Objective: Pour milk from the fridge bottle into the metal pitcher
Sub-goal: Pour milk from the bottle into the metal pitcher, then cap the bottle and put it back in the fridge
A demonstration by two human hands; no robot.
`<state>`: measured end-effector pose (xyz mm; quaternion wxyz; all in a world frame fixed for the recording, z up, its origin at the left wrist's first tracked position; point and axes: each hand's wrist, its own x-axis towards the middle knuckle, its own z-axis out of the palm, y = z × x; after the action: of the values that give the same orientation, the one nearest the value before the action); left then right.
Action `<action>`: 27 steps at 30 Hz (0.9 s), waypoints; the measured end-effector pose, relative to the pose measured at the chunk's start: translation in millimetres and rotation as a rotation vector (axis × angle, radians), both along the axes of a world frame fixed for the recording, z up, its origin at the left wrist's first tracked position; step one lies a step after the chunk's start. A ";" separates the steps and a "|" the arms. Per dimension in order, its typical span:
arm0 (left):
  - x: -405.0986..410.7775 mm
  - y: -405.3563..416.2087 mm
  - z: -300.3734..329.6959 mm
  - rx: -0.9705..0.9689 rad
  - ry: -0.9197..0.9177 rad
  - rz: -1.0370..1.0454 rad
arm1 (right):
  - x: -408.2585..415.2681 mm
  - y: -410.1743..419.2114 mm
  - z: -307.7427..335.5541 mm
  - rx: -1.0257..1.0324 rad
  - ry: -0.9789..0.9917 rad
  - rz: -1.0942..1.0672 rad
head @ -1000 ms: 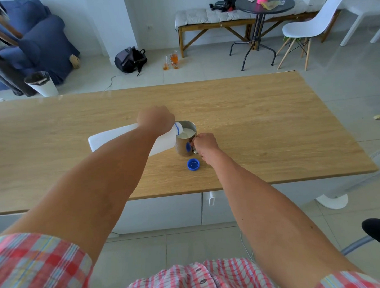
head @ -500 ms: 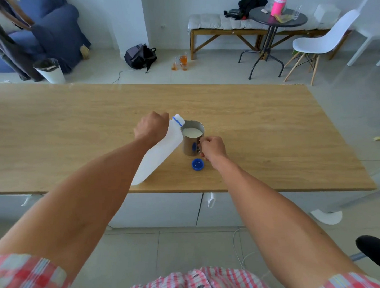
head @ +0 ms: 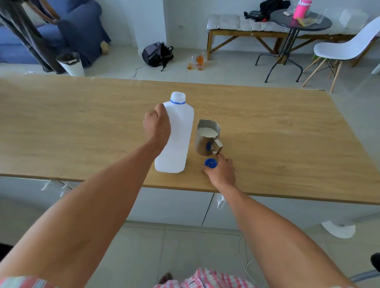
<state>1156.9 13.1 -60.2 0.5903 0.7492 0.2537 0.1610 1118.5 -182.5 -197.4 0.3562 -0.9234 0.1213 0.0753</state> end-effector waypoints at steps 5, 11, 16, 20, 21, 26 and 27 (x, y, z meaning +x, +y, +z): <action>-6.3 -8.1 -10.4 -0.077 -0.087 -0.011 | -1.0 -2.0 -1.7 -0.002 -0.021 0.013; -11.0 -12.7 -18.5 -0.148 -0.121 0.005 | -21.4 -6.7 -0.6 0.116 -0.141 0.013; -11.7 -13.7 -23.1 -0.112 -0.133 0.002 | -29.5 2.3 38.1 0.286 -0.358 0.094; -12.2 -11.5 -22.6 -0.087 -0.138 -0.019 | -4.2 12.1 92.8 0.310 -0.569 0.121; -12.1 -10.6 -23.0 -0.082 -0.135 -0.021 | 6.0 15.0 108.6 0.300 -0.594 0.134; -10.3 -6.1 -23.2 -0.057 -0.122 -0.041 | 53.5 29.8 175.4 0.104 -0.607 0.370; -10.4 -5.7 -22.9 -0.058 -0.122 -0.043 | 59.5 32.5 184.5 0.030 -0.574 0.443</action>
<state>1146.5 7.4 -83.1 0.6294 0.7259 0.2054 0.1864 1178.0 -150.0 -12.9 0.3645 -0.9054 -0.1881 -0.1100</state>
